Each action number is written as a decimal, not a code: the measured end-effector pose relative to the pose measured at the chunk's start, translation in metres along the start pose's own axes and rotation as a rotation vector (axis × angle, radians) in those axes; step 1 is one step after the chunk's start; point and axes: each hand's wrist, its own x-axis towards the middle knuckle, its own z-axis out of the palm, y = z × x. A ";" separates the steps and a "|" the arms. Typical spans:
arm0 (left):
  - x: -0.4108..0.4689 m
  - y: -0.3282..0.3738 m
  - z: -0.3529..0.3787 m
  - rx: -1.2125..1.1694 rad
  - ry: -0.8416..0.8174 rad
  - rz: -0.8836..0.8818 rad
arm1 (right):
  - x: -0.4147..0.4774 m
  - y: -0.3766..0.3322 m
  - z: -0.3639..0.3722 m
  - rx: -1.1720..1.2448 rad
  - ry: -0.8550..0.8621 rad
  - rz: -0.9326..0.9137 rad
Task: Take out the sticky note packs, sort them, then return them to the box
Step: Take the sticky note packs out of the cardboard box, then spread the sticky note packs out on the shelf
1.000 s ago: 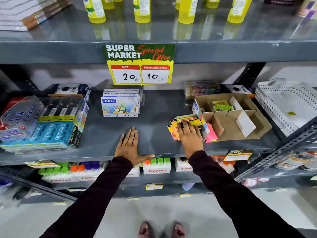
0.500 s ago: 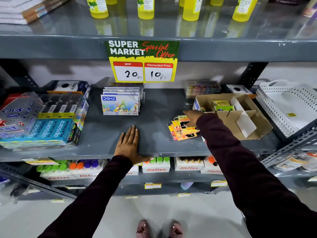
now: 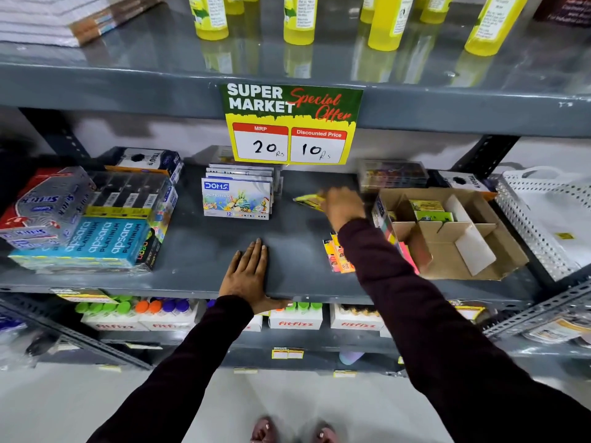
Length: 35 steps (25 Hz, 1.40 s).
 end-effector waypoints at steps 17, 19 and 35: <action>-0.003 0.002 -0.002 0.000 0.023 -0.003 | -0.017 0.069 0.006 -0.145 -0.526 -0.070; -0.003 0.003 -0.003 -0.006 0.029 0.001 | -0.017 0.067 0.005 -0.172 -0.446 -0.097; -0.003 0.002 -0.008 -0.014 -0.016 -0.007 | -0.055 -0.033 0.061 -0.028 -0.140 -0.257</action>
